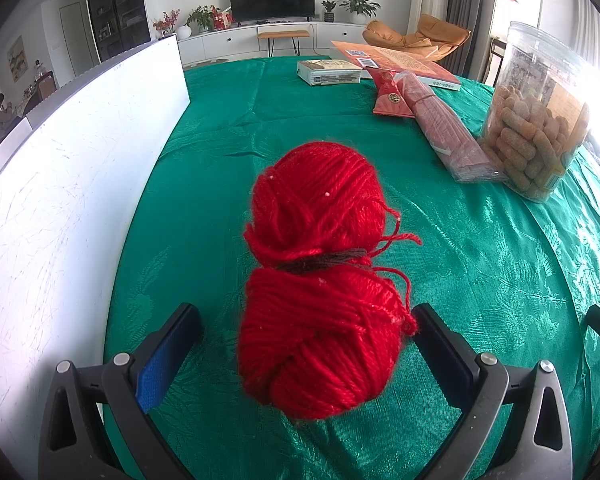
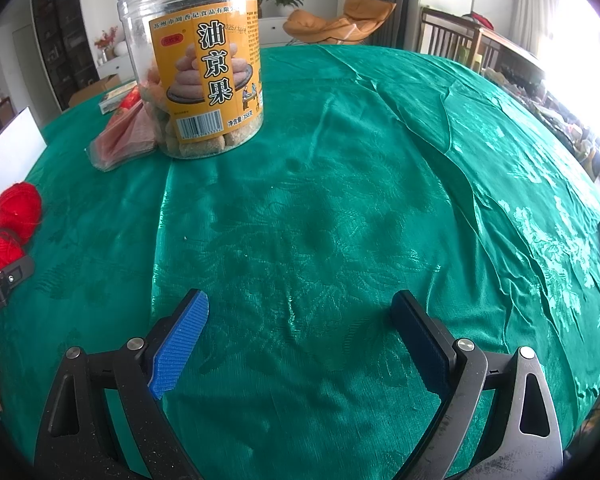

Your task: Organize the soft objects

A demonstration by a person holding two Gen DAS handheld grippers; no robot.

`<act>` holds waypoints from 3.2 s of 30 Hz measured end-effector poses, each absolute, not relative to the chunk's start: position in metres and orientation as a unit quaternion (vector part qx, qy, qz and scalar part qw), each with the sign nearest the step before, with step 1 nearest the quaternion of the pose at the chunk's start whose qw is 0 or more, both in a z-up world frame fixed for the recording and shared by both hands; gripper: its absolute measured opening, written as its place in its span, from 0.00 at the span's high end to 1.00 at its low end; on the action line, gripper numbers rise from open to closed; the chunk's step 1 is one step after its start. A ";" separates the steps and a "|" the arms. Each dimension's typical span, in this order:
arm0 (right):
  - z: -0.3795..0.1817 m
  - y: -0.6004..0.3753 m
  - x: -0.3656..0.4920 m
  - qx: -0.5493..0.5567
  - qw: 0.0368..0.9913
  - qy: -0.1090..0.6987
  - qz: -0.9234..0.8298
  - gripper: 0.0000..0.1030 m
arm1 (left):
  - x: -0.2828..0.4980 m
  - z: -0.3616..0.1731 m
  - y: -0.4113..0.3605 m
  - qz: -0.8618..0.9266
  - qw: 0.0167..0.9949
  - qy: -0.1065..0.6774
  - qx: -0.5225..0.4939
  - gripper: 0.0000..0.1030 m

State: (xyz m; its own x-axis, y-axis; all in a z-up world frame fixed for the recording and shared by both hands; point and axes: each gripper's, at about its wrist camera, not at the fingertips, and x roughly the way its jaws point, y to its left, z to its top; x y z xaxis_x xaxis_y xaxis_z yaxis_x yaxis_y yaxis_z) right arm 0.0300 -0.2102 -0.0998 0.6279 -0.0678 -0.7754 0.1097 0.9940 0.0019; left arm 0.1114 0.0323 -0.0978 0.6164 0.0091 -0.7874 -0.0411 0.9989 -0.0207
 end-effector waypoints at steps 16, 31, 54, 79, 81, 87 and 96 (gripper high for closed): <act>-0.100 -0.210 0.030 0.024 0.902 0.429 -0.049 0.08 | 0.111 -0.098 0.032 0.015 0.899 0.437 -0.019 0.00; -0.100 -0.210 0.030 0.023 0.902 0.428 -0.049 0.08 | 0.111 -0.098 0.033 0.015 0.899 0.437 -0.019 0.00; -0.078 0.020 0.251 -0.424 0.692 0.575 0.108 0.12 | 0.112 -0.098 0.033 0.015 0.899 0.437 -0.019 0.00; 0.213 -0.174 0.270 -0.149 0.857 0.492 0.042 0.78 | 0.113 -0.099 0.032 0.015 0.899 0.437 -0.019 0.00; 0.204 -0.203 0.264 -0.133 0.853 0.504 0.022 0.78 | 0.113 -0.099 0.032 0.015 0.899 0.437 -0.020 0.00; 0.083 -0.249 0.247 -0.103 0.836 0.537 0.034 0.68 | 0.113 -0.099 0.032 0.015 0.899 0.437 -0.020 0.00; -0.014 -0.306 0.094 0.108 0.903 0.411 -0.056 0.26 | 0.113 -0.099 0.032 0.015 0.899 0.437 -0.020 0.00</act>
